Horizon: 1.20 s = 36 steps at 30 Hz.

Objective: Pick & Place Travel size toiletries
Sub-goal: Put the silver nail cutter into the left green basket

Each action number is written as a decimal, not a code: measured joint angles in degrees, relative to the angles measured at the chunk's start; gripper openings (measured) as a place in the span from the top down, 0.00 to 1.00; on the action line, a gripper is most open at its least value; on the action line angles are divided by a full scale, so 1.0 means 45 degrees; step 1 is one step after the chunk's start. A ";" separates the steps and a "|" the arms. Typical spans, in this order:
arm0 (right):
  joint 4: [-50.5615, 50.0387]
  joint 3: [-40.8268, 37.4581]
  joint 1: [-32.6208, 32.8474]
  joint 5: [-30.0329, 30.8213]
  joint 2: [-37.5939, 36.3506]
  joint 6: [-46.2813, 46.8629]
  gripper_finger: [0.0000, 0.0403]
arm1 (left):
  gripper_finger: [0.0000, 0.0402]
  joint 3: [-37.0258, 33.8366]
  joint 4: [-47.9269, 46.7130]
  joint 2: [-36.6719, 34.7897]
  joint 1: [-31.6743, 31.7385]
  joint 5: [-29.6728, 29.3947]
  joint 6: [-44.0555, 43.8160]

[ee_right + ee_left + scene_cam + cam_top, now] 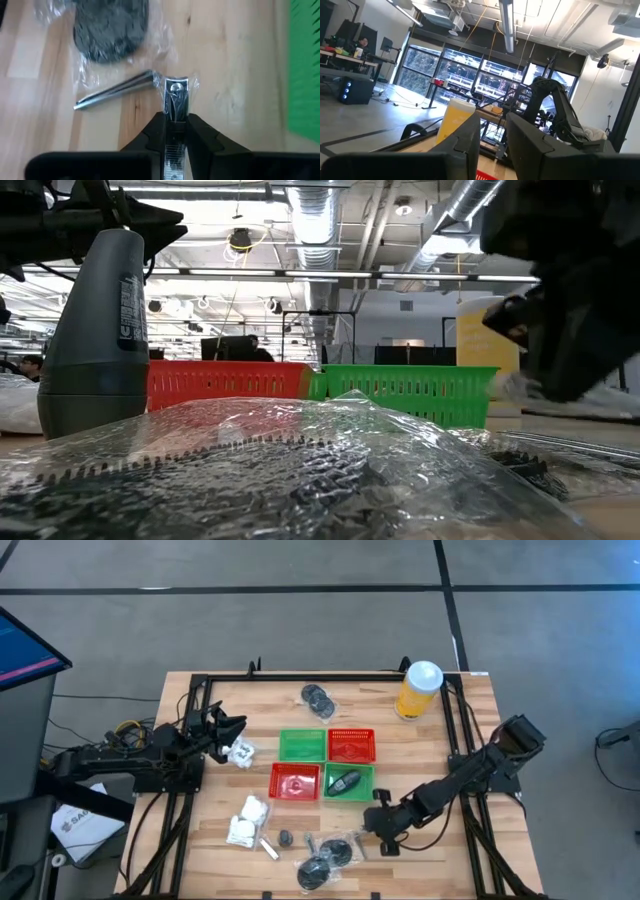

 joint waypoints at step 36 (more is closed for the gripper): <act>0.3036 0.0044 -0.3484 0.1848 -0.4185 -0.5081 0.90 | 0.78 0.4024 0.4878 1.0655 -0.1515 0.1472 0.1820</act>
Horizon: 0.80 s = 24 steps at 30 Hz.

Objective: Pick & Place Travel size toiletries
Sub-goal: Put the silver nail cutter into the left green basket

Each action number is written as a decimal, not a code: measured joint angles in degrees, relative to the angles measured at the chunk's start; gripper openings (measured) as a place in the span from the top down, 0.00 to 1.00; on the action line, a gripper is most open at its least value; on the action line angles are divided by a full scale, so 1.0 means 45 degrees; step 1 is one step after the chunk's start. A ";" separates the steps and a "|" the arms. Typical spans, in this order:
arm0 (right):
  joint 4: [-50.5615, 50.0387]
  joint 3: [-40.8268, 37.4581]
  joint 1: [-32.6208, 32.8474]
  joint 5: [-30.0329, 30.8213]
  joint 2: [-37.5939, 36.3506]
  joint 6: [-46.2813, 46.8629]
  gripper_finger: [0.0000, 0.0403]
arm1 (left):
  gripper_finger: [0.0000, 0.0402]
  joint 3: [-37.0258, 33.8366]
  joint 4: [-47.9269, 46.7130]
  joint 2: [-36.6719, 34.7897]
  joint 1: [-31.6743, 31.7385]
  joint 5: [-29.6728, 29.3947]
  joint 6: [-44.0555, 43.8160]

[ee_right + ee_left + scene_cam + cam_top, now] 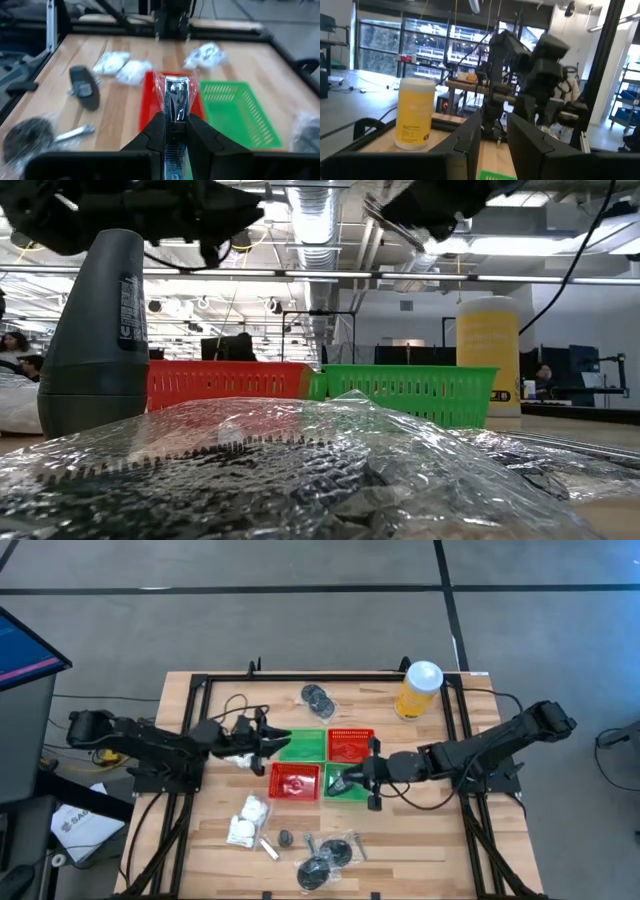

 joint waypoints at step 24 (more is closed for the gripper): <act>0.2617 0.0005 -0.1300 -0.0130 0.0005 -0.1494 0.90 | 0.78 0.3105 0.0780 0.4543 -0.0119 0.1582 0.1506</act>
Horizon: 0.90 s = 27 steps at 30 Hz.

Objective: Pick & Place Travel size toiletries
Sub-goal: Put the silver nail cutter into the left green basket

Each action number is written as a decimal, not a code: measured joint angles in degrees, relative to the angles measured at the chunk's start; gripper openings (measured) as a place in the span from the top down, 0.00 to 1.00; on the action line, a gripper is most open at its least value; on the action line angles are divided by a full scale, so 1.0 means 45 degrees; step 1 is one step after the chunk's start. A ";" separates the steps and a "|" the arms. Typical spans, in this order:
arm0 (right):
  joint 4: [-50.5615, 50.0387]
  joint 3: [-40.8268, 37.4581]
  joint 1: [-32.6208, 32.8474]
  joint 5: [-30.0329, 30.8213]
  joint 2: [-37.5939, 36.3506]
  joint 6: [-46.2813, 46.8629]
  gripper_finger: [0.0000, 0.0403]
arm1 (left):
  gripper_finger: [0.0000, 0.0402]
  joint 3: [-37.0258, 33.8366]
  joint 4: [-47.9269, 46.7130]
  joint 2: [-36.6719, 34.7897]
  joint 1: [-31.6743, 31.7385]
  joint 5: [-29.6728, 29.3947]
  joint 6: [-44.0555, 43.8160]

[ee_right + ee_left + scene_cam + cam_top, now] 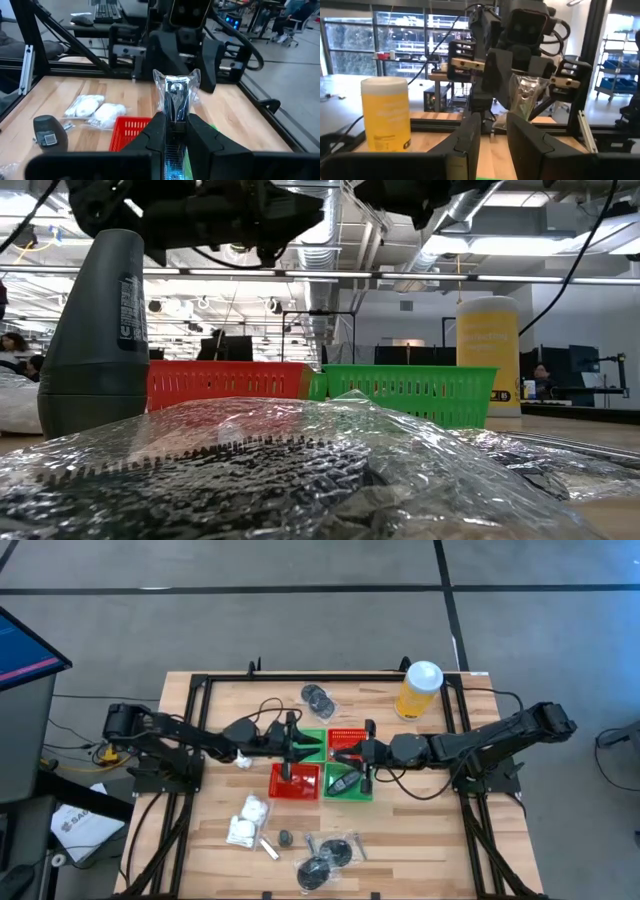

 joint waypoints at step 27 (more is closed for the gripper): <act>0.0457 0.0005 -0.0216 -0.0045 0.0136 0.0044 0.90 | 0.78 0.1298 0.0567 0.1180 -0.0616 -0.0022 0.1391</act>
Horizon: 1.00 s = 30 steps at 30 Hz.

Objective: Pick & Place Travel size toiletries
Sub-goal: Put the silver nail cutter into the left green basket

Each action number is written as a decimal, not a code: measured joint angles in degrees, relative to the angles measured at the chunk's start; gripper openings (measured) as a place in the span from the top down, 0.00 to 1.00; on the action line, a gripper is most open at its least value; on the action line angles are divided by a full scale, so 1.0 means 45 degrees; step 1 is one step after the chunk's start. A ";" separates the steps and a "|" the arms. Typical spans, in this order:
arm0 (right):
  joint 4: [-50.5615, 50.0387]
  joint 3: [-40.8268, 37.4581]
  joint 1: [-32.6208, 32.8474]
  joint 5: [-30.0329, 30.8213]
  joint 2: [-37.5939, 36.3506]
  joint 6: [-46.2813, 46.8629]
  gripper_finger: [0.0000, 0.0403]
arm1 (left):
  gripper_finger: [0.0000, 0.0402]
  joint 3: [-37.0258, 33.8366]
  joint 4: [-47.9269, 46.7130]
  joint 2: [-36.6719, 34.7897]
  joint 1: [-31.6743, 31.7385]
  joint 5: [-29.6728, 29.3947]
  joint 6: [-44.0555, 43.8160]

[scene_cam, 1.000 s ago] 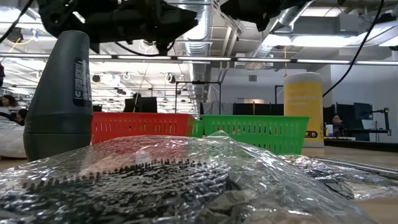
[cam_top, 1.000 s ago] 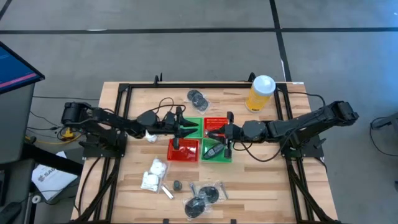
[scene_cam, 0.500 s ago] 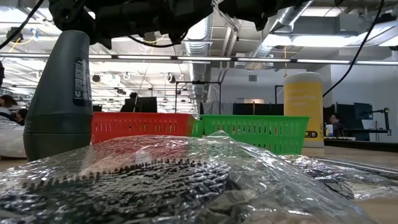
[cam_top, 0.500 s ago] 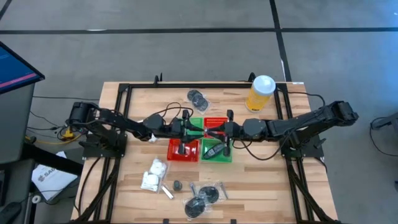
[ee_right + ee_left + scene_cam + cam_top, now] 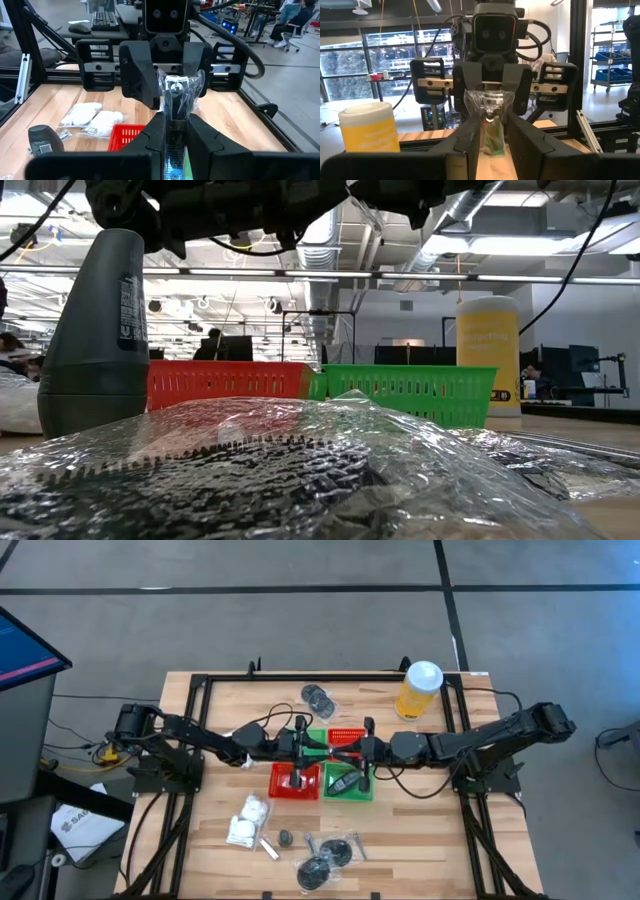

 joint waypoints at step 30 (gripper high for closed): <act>-0.0097 -0.0034 -0.0010 0.0040 0.0023 -0.0006 0.90 | 0.72 0.0811 0.0526 0.1028 0.0041 0.0106 0.0101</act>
